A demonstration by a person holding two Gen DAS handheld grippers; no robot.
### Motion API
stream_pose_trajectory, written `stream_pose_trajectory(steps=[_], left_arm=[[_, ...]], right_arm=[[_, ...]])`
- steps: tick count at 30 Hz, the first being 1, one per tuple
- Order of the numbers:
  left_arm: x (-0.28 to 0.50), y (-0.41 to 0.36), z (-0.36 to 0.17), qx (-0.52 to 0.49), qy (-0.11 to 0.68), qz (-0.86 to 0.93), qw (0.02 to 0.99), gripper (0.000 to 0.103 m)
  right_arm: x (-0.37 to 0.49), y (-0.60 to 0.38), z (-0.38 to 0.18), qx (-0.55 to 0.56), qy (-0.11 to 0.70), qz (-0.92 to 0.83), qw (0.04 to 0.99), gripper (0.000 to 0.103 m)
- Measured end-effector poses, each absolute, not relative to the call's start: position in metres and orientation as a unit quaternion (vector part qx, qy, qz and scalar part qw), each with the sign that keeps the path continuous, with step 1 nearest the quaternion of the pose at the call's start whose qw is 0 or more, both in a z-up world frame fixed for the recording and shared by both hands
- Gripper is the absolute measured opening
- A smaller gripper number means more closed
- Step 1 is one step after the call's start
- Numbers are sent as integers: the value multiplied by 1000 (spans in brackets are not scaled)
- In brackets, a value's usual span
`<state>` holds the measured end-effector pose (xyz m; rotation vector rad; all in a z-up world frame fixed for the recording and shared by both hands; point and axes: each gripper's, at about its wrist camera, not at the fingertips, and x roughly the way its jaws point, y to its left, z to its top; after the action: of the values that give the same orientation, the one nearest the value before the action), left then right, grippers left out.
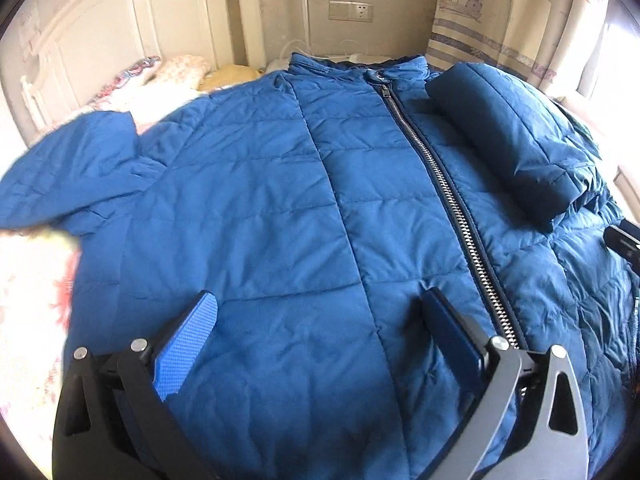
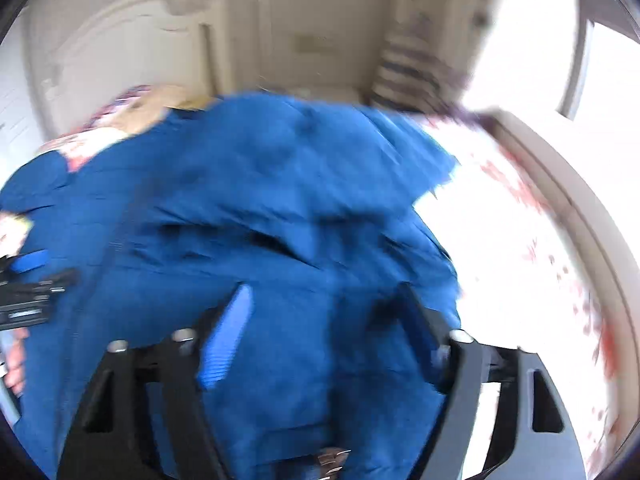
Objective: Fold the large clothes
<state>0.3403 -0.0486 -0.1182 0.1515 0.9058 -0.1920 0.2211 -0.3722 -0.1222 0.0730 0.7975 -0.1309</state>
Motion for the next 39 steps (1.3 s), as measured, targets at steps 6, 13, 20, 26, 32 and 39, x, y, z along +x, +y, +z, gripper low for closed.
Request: stream_pose_trajectory(steps=[6, 13, 20, 26, 32, 39], left_arm=[[330, -119, -76, 118, 375, -170, 903, 96], [335, -238, -58, 204, 329, -255, 886, 92], [351, -286, -86, 258, 359, -299, 846, 38], [364, -197, -46, 33, 340, -314, 886, 7], [387, -69, -66, -146, 379, -257, 877, 8], [359, -29, -92, -106, 381, -204, 896, 85]], right_arm=[[207, -418, -130, 167, 366, -67, 913, 26], [203, -433, -131, 213, 359, -63, 907, 26], [215, -431, -135, 221, 361, -59, 904, 26], [213, -429, -136, 225, 360, -56, 903, 26], [214, -430, -136, 225, 360, -56, 904, 26], [215, -431, -137, 228, 359, -54, 903, 27]])
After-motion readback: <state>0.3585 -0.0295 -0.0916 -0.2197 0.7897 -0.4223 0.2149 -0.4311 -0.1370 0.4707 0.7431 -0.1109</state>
